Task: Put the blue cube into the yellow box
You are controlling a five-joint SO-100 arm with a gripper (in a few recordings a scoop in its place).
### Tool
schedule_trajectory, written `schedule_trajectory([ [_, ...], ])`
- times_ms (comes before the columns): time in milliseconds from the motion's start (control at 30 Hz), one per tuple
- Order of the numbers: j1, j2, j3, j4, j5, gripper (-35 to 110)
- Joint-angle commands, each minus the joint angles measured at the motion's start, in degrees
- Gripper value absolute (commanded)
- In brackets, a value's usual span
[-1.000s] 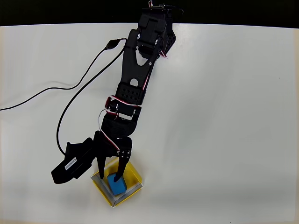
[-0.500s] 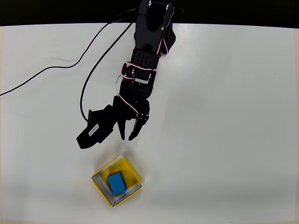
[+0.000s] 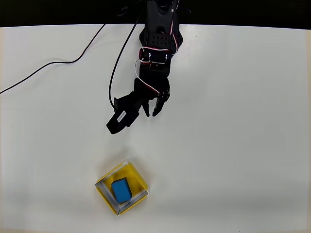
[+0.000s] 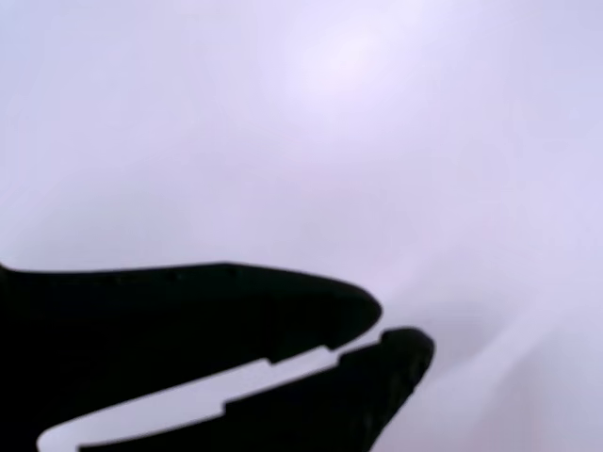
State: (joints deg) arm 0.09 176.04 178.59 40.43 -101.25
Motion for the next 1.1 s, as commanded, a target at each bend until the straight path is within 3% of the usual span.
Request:
schedule_trajectory([
  [0,-1.32,7.47,1.58,13.36,0.44,3],
  [300,-1.14,14.59,1.58,36.12,2.02,2],
  [1067,-0.7,15.38,1.58,37.35,9.67,3],
])
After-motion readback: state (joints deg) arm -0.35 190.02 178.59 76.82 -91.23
